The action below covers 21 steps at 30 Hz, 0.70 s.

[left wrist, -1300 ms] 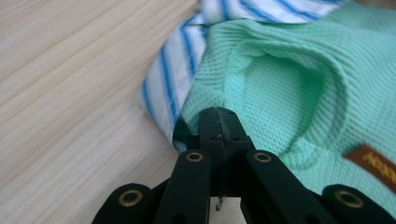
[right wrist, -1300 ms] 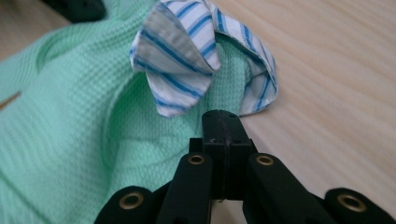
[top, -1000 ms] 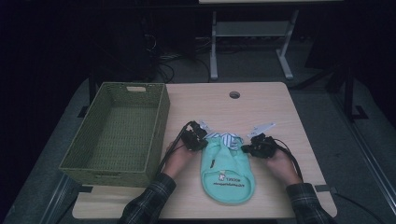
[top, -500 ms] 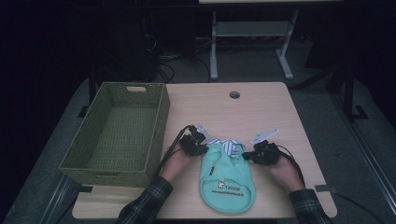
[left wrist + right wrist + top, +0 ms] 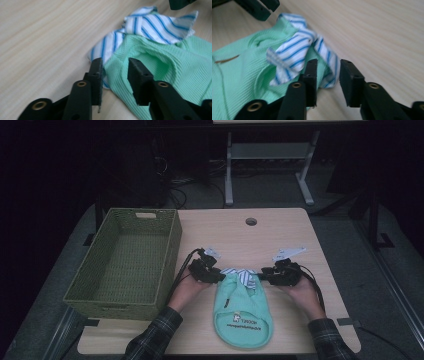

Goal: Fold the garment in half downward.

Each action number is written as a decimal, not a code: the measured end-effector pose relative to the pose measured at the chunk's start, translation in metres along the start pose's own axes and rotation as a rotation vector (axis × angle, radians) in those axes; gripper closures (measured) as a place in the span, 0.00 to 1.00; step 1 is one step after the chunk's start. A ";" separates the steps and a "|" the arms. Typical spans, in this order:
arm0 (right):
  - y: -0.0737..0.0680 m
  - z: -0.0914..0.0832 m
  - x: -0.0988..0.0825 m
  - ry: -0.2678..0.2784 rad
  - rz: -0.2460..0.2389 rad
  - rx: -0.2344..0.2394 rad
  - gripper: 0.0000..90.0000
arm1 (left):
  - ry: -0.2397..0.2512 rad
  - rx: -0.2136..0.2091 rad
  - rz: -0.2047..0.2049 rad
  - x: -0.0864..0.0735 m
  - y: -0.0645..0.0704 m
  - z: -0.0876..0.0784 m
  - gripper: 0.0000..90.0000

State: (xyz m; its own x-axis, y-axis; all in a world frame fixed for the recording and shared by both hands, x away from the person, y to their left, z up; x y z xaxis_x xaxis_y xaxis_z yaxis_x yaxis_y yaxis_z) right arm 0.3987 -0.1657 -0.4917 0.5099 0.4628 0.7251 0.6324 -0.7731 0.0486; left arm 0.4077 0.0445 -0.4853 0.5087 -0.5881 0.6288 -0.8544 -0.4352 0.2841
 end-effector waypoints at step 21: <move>-0.001 0.040 0.004 -0.056 0.030 0.034 0.70 | -0.033 -0.014 -0.050 -0.004 -0.028 0.023 0.63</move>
State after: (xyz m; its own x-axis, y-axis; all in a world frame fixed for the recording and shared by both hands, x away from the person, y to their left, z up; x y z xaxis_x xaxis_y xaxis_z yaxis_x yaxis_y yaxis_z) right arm 0.4231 -0.1456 -0.5160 0.5603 0.4637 0.6863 0.6351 -0.7724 0.0034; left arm 0.4323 0.0431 -0.5121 0.5540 -0.5880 0.5893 -0.8289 -0.4556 0.3246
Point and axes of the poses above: each handheld gripper's, and its own axes: z roughly forward along the jaws, x roughly out of its top, y roughly to its right, the point moved 7 cm from there along z, roughly forward along the jaws, and after that the axes turned 13 degrees about -x, right-handed, at the moved point
